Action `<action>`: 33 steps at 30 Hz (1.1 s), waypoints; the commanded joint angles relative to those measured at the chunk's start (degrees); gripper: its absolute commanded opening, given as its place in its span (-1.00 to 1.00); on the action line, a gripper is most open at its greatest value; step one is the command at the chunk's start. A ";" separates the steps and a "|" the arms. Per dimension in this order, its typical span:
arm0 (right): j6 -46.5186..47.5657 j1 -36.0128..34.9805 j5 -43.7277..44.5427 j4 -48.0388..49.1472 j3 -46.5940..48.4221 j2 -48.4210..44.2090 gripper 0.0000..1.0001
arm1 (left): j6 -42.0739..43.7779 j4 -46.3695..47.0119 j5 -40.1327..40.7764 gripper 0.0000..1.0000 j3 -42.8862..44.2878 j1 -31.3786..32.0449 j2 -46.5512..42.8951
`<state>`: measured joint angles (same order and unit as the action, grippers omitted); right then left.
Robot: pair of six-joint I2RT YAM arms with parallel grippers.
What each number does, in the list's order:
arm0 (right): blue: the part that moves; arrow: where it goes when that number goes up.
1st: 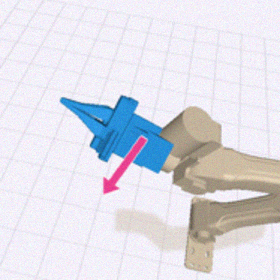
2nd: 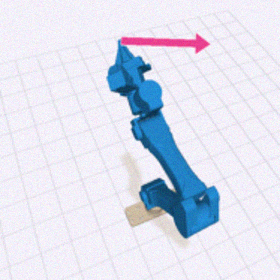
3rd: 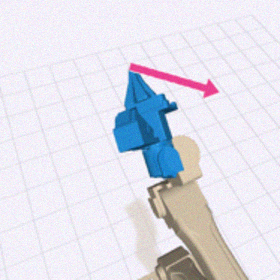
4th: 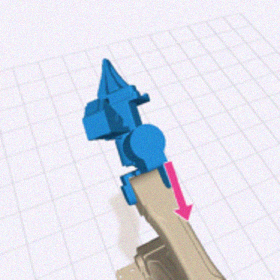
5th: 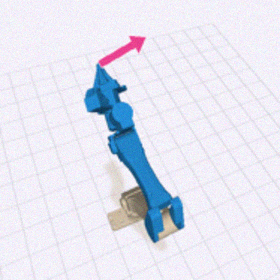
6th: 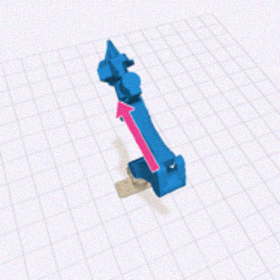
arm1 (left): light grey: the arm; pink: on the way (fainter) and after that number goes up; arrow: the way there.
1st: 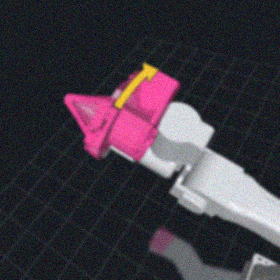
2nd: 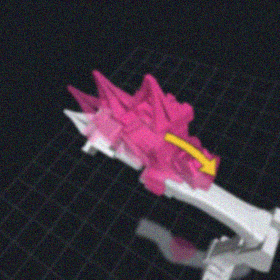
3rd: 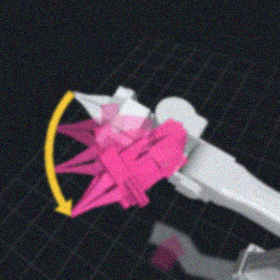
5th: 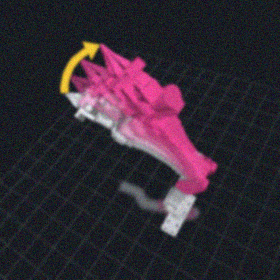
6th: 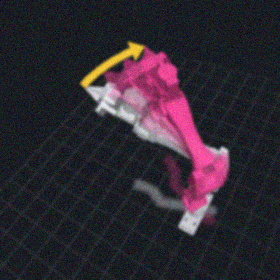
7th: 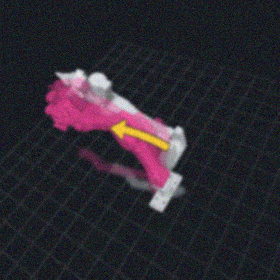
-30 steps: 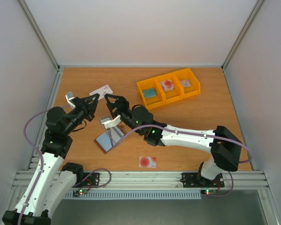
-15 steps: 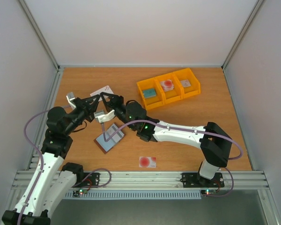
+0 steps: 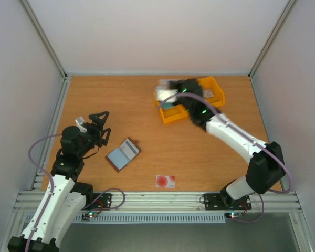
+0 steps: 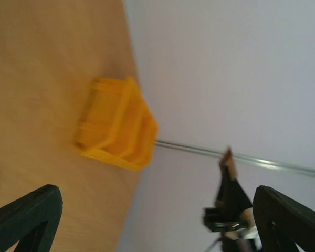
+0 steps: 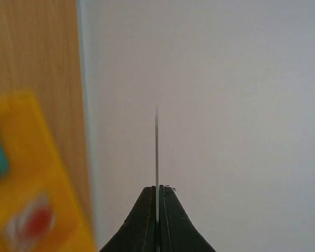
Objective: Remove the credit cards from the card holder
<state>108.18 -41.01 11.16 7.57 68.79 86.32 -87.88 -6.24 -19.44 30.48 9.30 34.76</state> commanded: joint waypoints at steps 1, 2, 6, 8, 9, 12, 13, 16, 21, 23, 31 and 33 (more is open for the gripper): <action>-12.17 19.43 -17.69 -23.74 3.57 -0.15 -0.97 | 6.66 -6.15 4.24 0.99 -6.64 -1.77 -0.79; -11.40 22.83 -19.75 -24.49 4.56 1.45 -0.98 | 7.37 -6.57 4.50 0.99 -7.82 -2.16 -0.72; -11.27 33.79 -27.56 -32.05 15.40 11.18 -0.98 | 10.68 -6.42 6.29 0.99 -11.45 -3.41 -0.06; -9.64 37.68 -28.57 -34.28 20.46 16.39 -0.98 | 12.21 -6.01 7.41 0.99 -12.51 -4.23 0.15; -8.10 38.84 -28.37 -34.49 22.24 18.65 -0.98 | 13.25 -5.44 7.86 0.99 -12.98 -4.75 0.21; -5.03 42.09 -29.10 -33.51 26.59 24.87 -0.98 | 16.79 -4.28 8.91 0.99 -13.51 -6.14 0.87; -4.92 43.02 -29.65 -32.86 28.01 26.72 -0.98 | 17.63 -3.81 8.78 0.99 -13.52 -6.69 1.27; -3.48 44.85 -29.60 -32.35 32.53 32.51 -0.97 | 20.36 -2.42 7.89 0.99 -13.12 -8.22 2.40; 5.07 45.23 -30.83 -34.71 34.46 37.00 -0.98 | 21.94 -0.87 6.55 0.99 -12.98 -11.57 4.47; 5.87 45.16 -31.66 -32.56 34.23 38.24 -0.98 | 22.04 -1.14 6.57 0.99 -13.01 -12.15 5.15; 14.73 44.56 -27.46 -25.42 33.94 43.30 -0.98 | 23.15 -3.36 6.40 0.99 -12.29 -12.65 6.62; 16.54 44.17 -26.61 -25.42 33.02 43.63 -0.98 | 23.25 -3.33 6.68 0.99 -12.16 -12.76 6.78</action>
<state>117.21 3.90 -17.32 -18.50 103.59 127.87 -66.35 -10.92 -13.08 17.54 -2.92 41.17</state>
